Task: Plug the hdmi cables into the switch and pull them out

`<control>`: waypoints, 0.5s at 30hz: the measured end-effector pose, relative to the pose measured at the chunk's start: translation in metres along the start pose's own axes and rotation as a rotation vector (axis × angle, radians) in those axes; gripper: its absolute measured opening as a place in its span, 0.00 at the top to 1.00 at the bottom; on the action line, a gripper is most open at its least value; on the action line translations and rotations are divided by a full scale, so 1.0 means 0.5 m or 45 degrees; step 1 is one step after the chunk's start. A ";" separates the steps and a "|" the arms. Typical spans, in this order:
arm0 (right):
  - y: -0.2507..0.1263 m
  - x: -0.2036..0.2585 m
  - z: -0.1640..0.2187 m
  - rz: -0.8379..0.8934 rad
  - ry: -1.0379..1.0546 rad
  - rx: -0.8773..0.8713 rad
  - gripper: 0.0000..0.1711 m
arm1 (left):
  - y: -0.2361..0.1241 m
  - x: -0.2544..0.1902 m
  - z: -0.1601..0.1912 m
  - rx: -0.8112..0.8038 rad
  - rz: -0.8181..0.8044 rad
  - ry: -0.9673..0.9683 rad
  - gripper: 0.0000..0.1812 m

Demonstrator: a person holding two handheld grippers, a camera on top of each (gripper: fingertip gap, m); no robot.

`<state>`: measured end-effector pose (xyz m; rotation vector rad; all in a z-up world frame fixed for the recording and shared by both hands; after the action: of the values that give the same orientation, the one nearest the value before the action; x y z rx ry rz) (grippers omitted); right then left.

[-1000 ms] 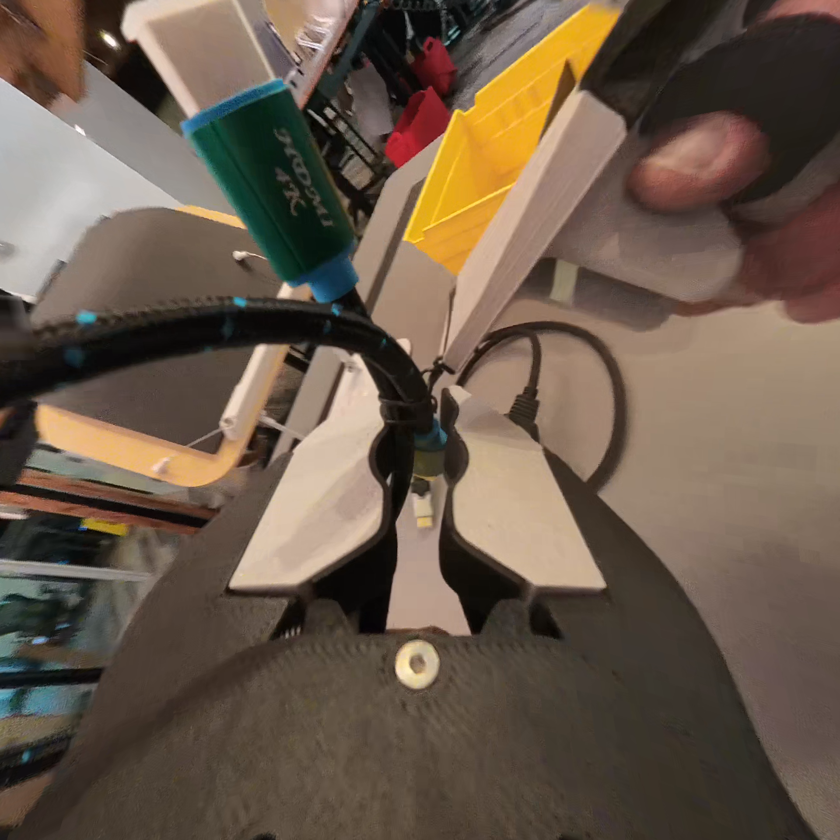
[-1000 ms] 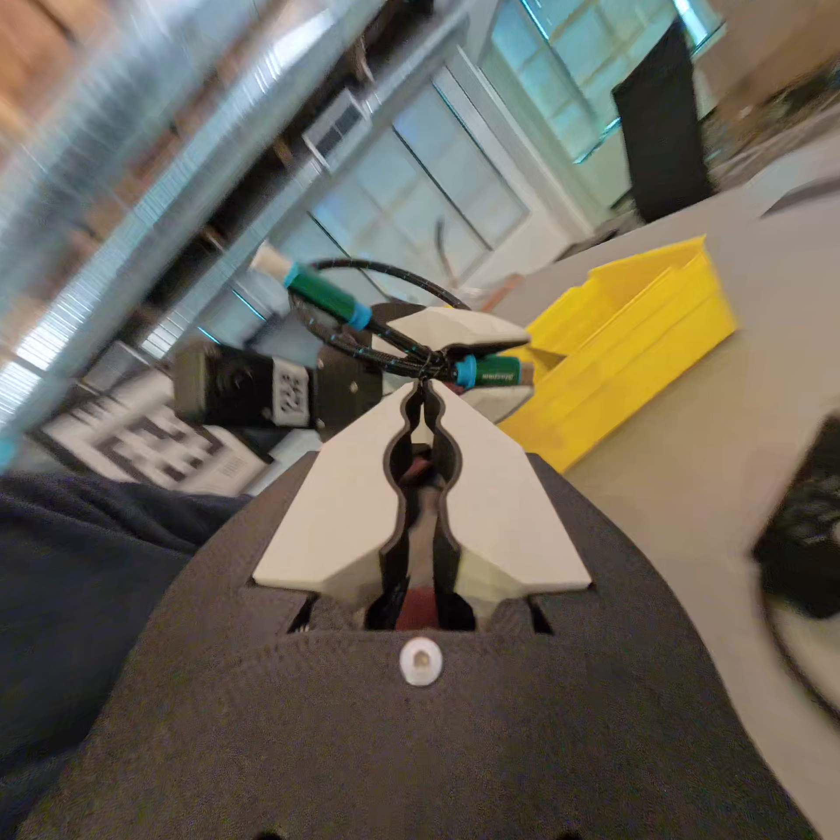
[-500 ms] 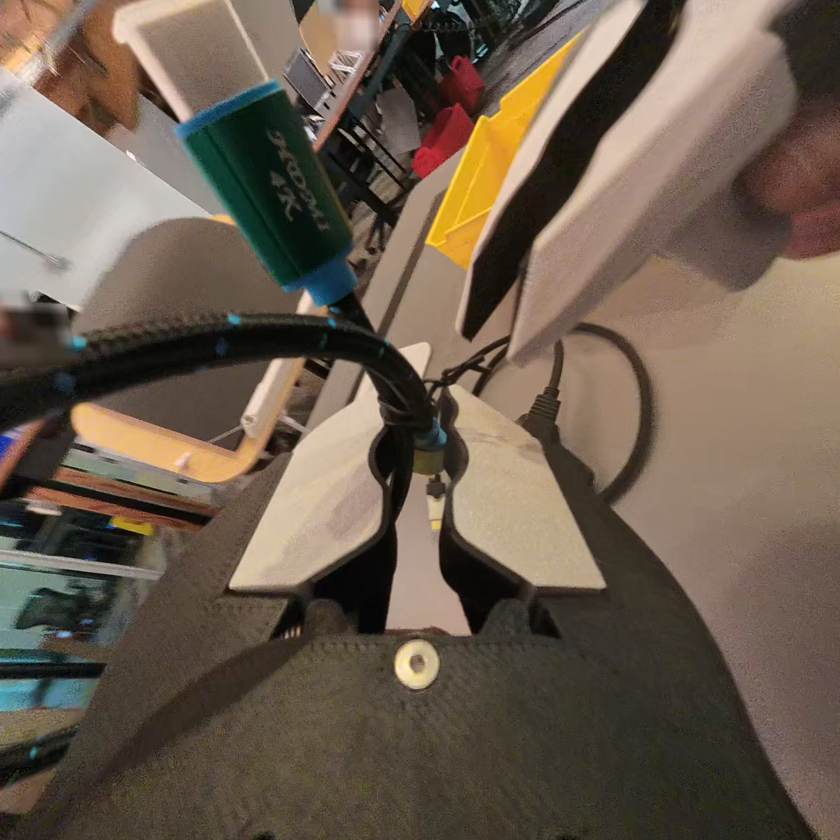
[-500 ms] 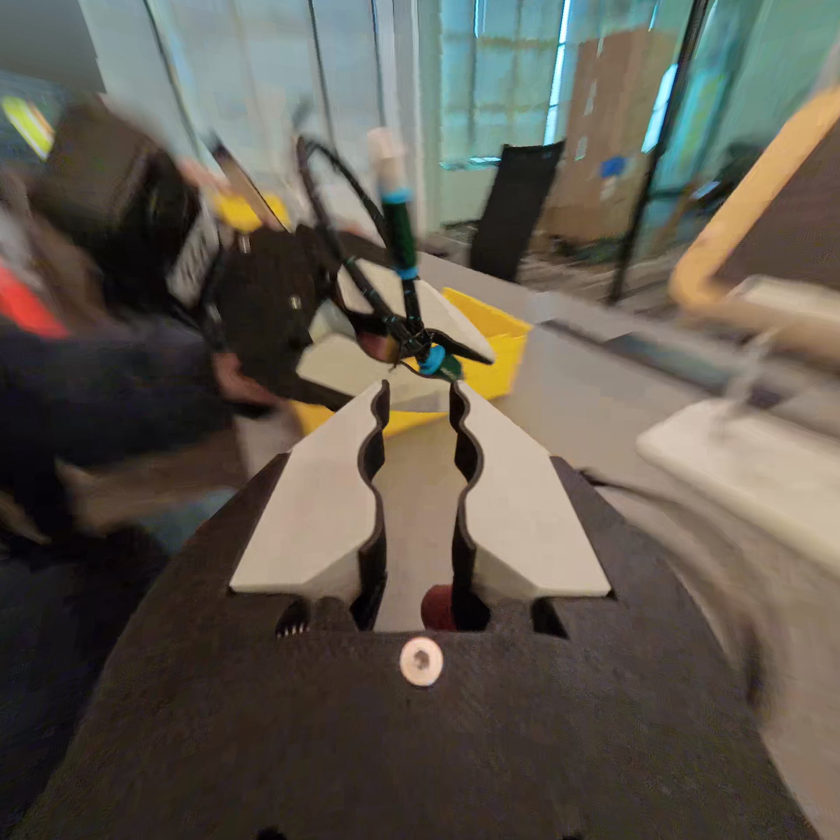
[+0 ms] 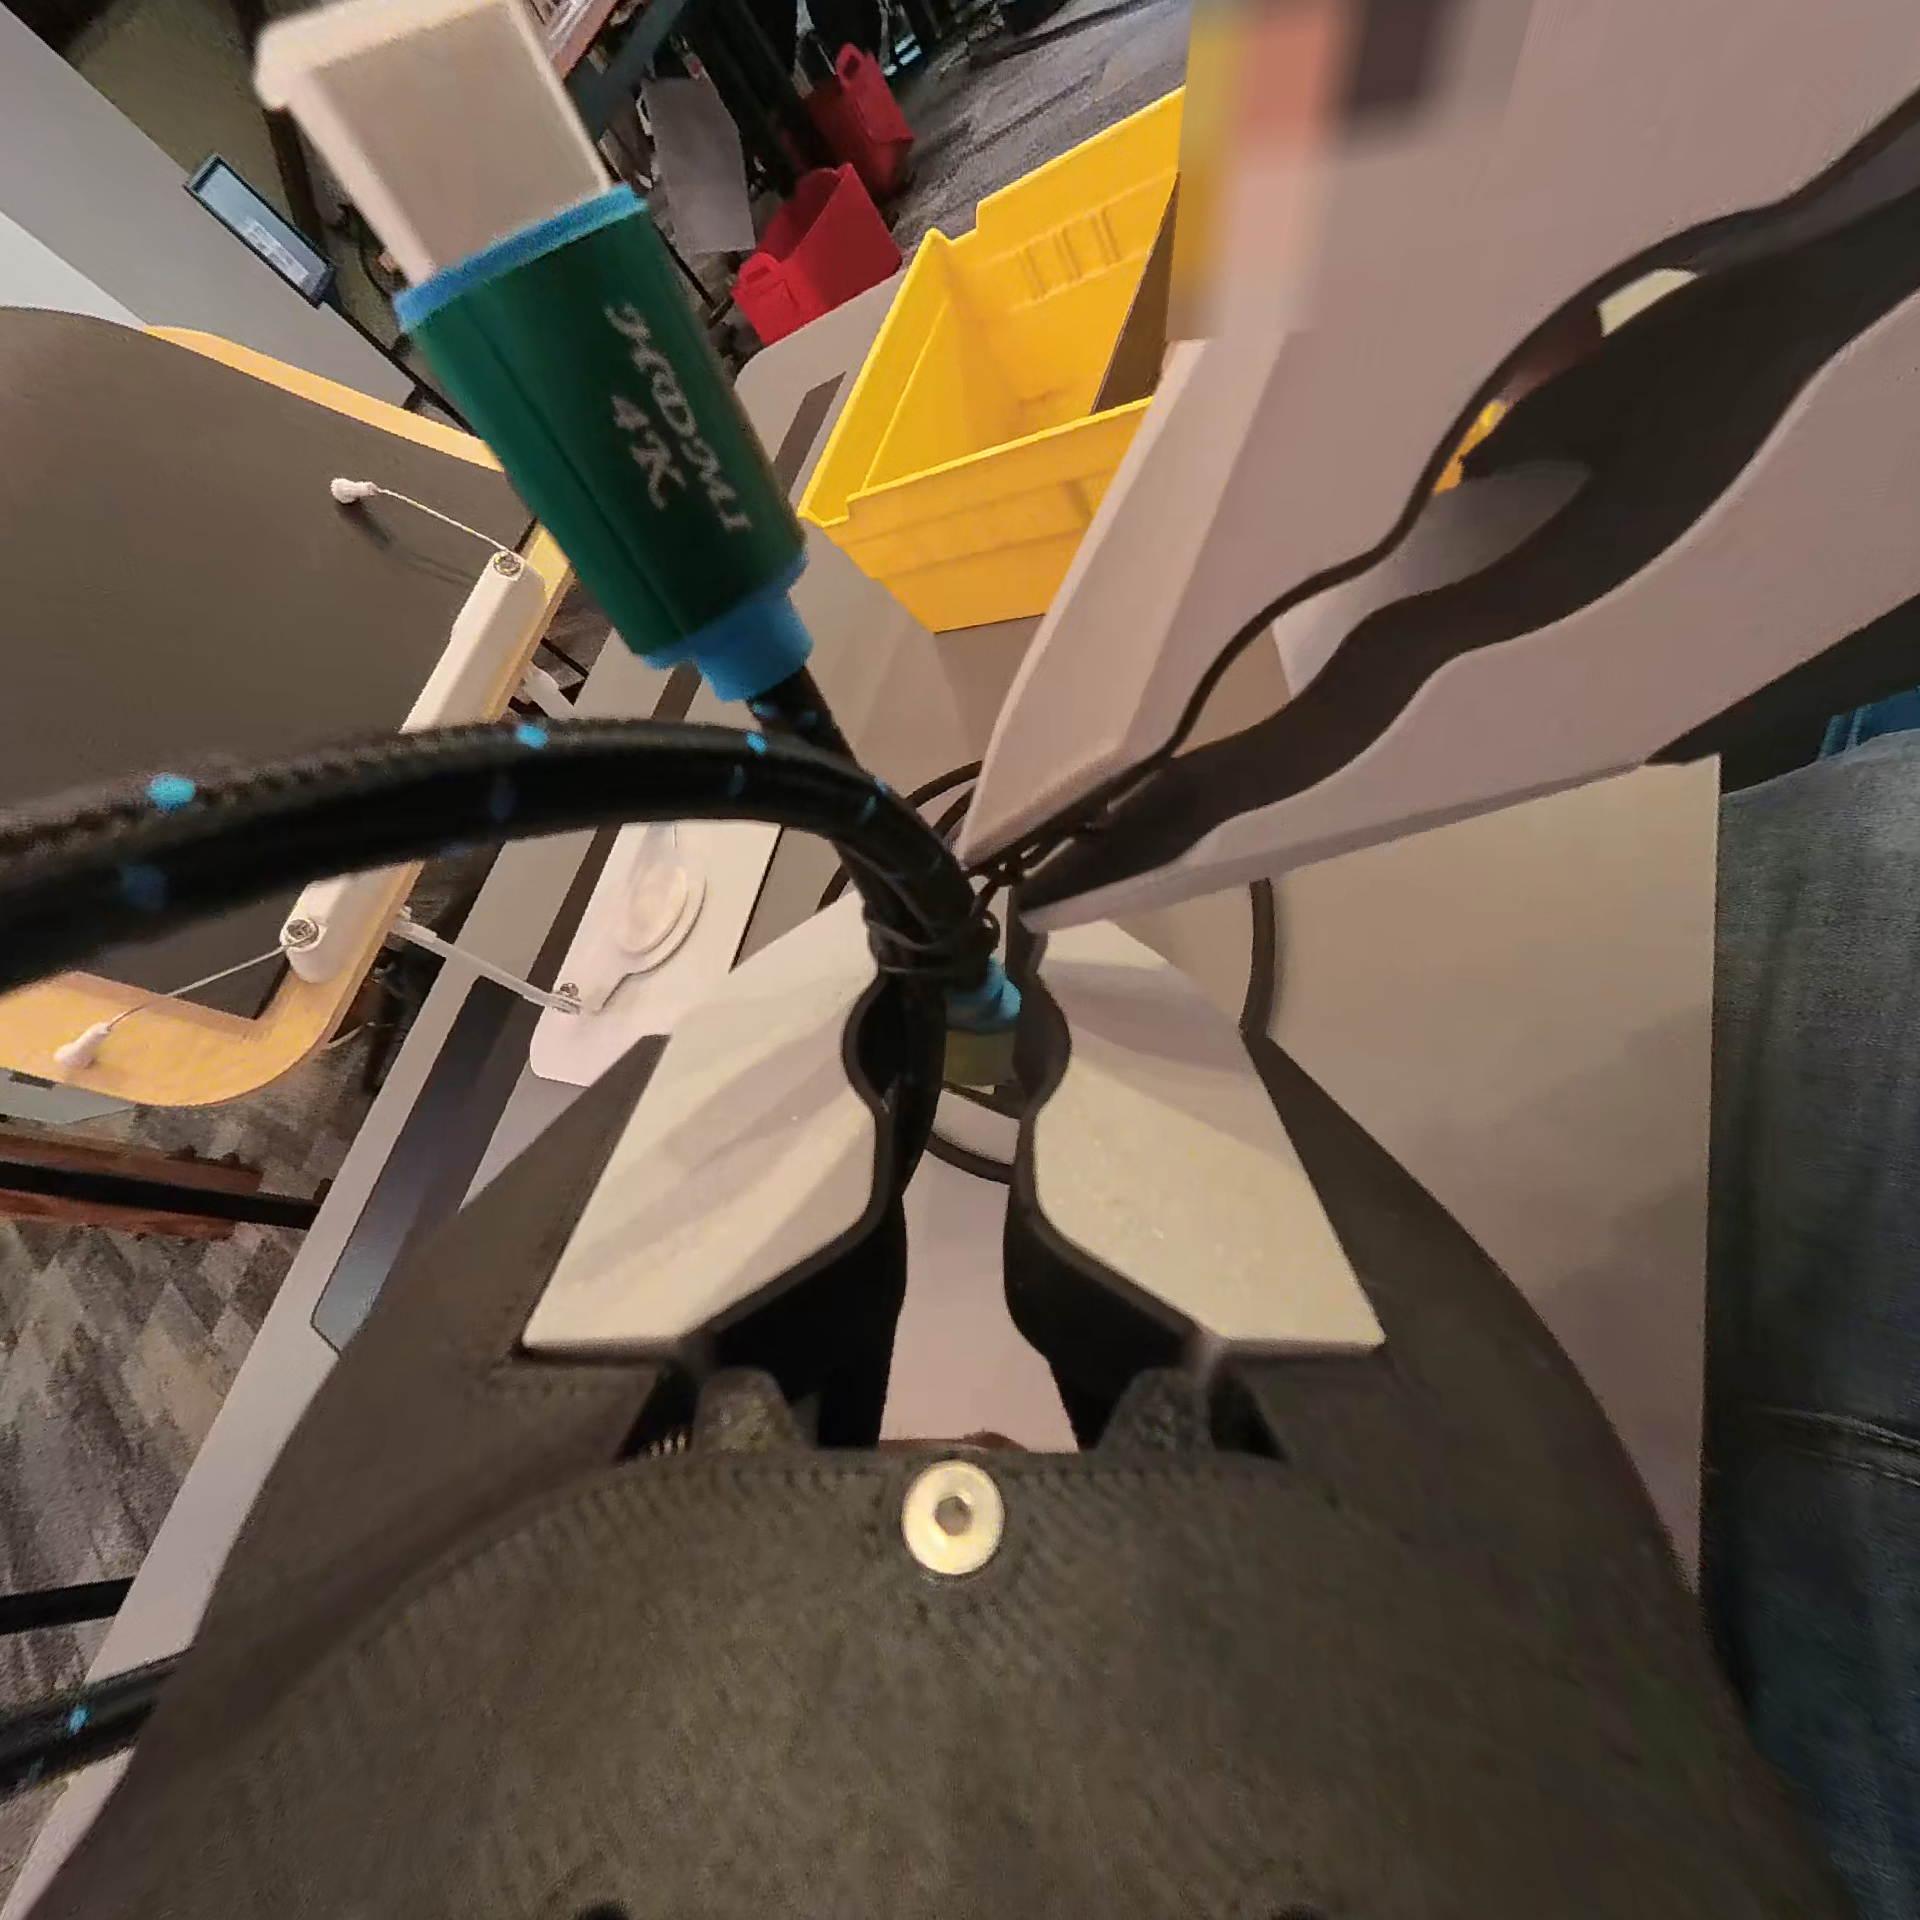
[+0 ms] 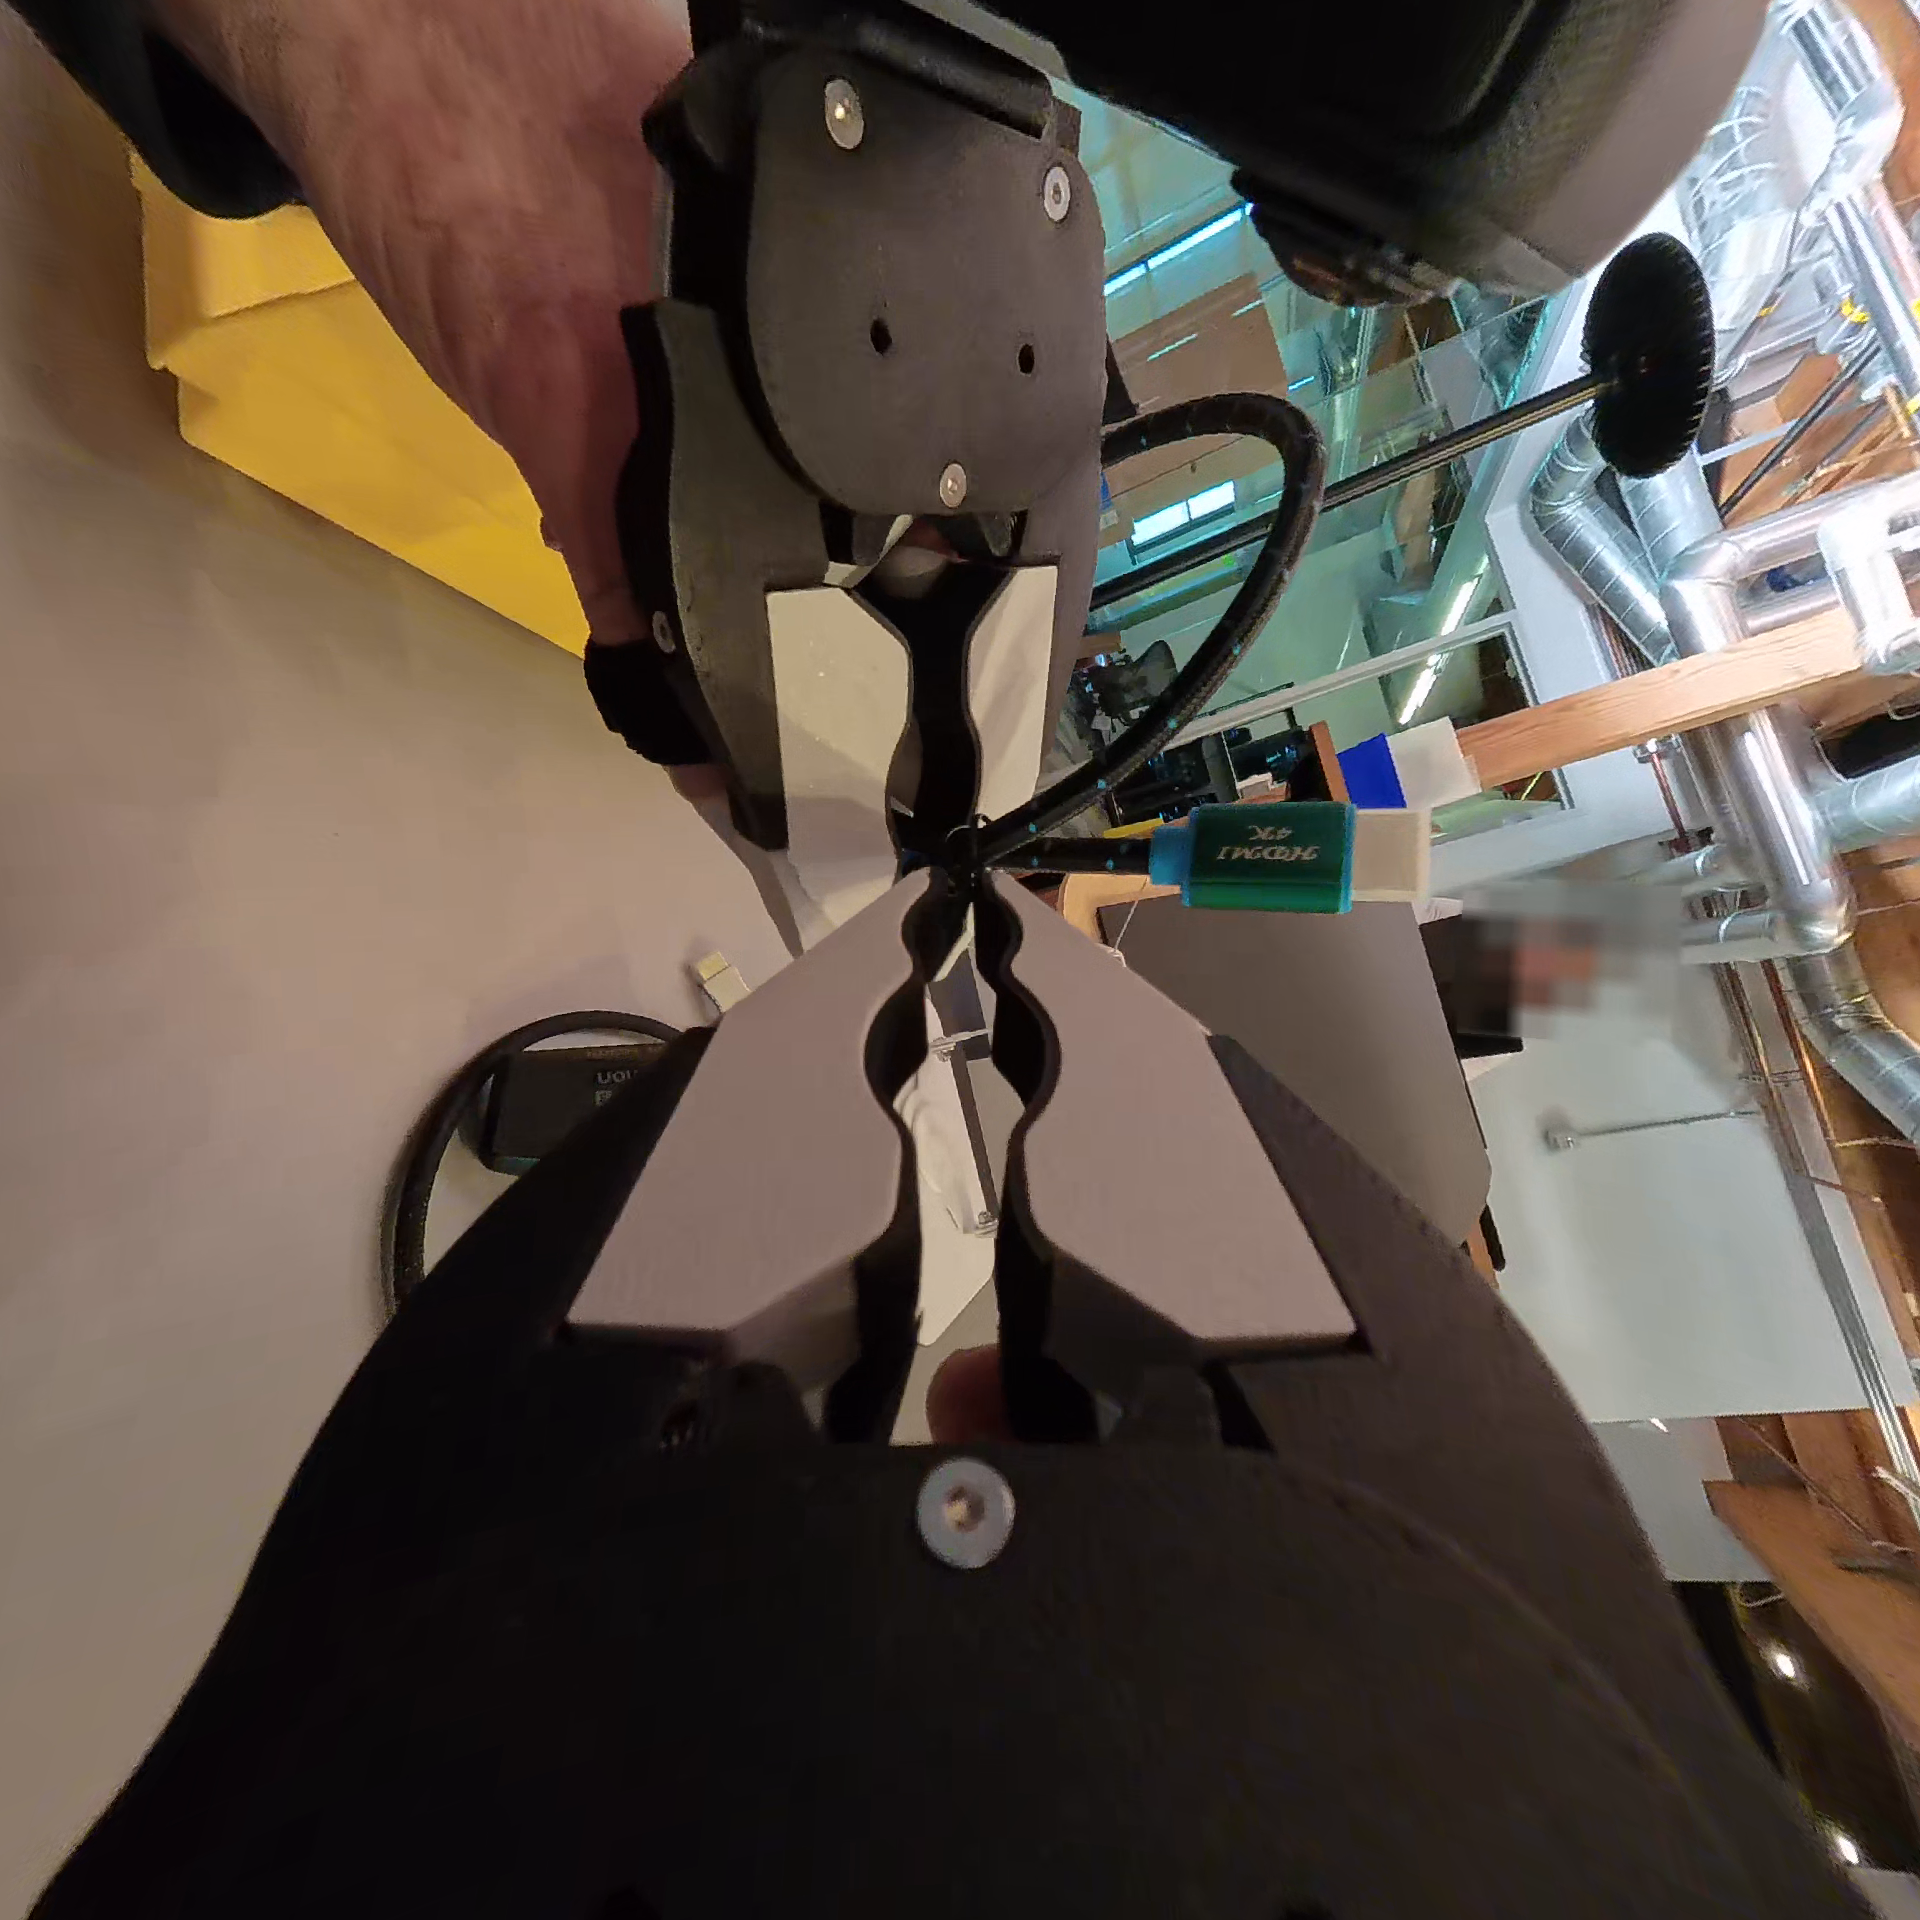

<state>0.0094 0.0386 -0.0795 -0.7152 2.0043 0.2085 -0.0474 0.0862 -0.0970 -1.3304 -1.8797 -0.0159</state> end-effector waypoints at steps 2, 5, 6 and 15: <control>0.001 -0.001 0.003 -0.031 0.060 0.013 0.99 | 0.001 -0.001 0.001 0.002 -0.004 0.002 0.90; 0.000 -0.009 0.007 -0.128 0.377 -0.014 1.00 | 0.000 0.001 -0.001 -0.001 -0.051 0.030 0.90; 0.000 -0.014 0.010 -0.184 0.576 -0.045 1.00 | -0.001 0.002 -0.003 -0.002 -0.085 0.053 0.90; 0.005 0.022 0.048 -1.136 2.668 -0.661 1.00 | -0.012 0.000 -0.018 -0.031 -0.394 0.356 0.90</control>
<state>0.0217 0.0464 -0.1016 -2.8386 2.9660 -1.0381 -0.0468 0.0795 -0.0882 -0.9840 -1.8273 -0.3660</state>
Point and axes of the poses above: each gripper's, where its closed fingertips meet, y out along the fingers, z out of its underside, x = y × z across the jaws, the point moved 6 cm from there along -y, back along the fingers, and after that the axes turned 8 degrees about y, right-handed, at the moved point
